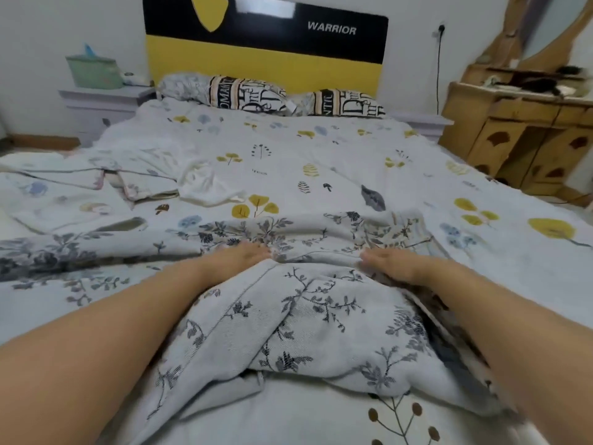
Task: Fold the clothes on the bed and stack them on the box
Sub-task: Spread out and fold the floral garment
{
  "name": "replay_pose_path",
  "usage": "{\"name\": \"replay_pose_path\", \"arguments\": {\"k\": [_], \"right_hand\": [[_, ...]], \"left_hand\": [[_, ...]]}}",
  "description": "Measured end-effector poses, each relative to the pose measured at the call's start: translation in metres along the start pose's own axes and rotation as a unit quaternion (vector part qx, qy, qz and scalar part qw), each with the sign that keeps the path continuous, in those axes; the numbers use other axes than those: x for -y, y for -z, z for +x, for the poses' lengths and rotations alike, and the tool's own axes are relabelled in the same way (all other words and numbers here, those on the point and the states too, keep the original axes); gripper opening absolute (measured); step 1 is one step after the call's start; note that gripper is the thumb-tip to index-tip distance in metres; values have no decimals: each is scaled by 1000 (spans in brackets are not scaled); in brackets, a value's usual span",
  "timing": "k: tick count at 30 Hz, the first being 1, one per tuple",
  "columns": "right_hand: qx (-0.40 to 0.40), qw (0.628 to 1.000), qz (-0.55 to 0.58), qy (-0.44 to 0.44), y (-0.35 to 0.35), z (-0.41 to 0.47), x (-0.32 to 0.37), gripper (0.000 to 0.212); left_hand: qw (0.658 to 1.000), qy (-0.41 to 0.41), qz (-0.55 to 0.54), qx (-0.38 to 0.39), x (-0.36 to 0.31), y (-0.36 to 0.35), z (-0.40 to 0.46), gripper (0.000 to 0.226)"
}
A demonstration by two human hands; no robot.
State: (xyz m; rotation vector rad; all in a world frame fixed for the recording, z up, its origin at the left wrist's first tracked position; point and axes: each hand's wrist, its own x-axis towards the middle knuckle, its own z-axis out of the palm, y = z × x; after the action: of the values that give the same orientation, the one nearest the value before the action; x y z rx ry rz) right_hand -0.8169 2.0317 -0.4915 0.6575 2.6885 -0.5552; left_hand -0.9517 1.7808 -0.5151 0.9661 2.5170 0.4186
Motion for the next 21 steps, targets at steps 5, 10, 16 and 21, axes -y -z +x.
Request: {"name": "replay_pose_path", "arguments": {"k": [5,10,16,21], "right_hand": [[-103,991,86,10,54,-90,-19,37],[-77,995,-53,-19,36,-174,-72,78],[-116,984,-132,-12,-13,-210,-126,99],[-198,973,-114,-4,-43,-210,-115,85]], "left_hand": [[962,-33,-134,-234,-47,47,-55,31],[951,-169,9,-258,-87,17,-113,22],[933,-260,156,-195,-102,-47,-132,39],[959,-160,202,-116,-117,-68,-123,56]]}}
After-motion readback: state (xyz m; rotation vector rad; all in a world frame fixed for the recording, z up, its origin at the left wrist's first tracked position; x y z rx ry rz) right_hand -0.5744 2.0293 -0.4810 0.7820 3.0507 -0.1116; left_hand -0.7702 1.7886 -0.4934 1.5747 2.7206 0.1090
